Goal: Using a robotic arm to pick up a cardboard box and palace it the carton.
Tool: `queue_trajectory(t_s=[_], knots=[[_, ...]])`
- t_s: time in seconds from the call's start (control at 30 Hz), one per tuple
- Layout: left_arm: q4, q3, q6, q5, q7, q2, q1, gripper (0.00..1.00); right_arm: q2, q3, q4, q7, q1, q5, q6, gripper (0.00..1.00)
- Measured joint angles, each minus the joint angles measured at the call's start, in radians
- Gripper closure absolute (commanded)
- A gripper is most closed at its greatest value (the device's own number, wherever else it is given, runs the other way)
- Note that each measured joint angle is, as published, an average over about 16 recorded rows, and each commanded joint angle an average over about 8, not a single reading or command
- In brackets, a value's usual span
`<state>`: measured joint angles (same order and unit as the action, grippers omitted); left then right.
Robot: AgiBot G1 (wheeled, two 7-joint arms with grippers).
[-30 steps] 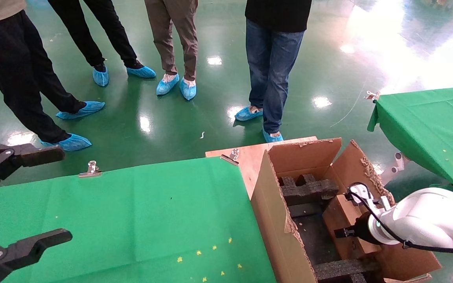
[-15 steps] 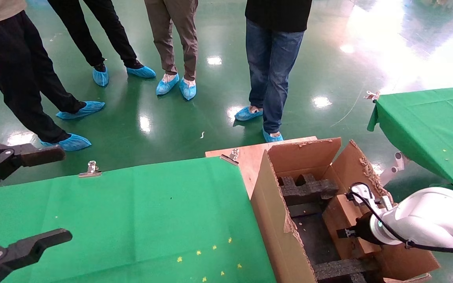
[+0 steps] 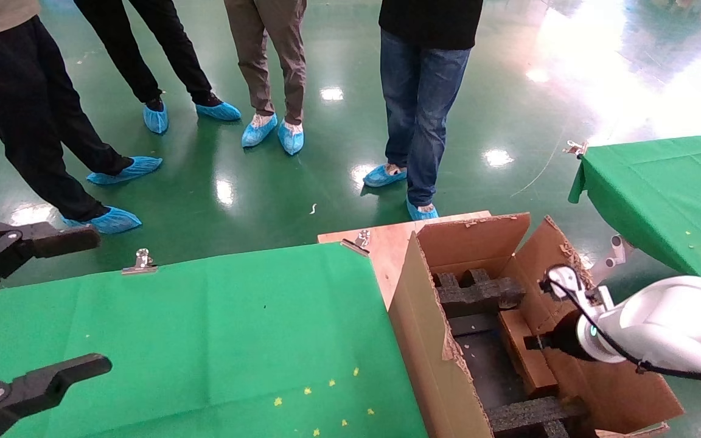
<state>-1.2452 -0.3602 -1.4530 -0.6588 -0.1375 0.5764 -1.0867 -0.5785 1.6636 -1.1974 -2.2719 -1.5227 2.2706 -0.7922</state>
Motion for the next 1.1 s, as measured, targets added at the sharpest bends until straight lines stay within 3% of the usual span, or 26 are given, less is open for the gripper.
queue_trajectory(t_s=[0.27,0.47,0.87,1.1], knots=[[0.000,0.000,0.000,0.000,0.000,0.000,0.000,0.00,0.034,-0.036,-0.074,0.013,-0.072,0.040,0.035,0.00],[0.000,0.000,0.000,0.000,0.000,0.000,0.000,0.00,0.060,-0.063,-0.130,0.084,-0.134,0.026,0.121,0.00],[0.000,0.000,0.000,0.000,0.000,0.000,0.000,0.00,0.100,-0.072,-0.175,0.371,-0.231,-0.245,0.413,0.00],[0.000,0.000,0.000,0.000,0.000,0.000,0.000,0.00,0.111,-0.065,-0.180,0.459,-0.253,-0.359,0.499,0.00]])
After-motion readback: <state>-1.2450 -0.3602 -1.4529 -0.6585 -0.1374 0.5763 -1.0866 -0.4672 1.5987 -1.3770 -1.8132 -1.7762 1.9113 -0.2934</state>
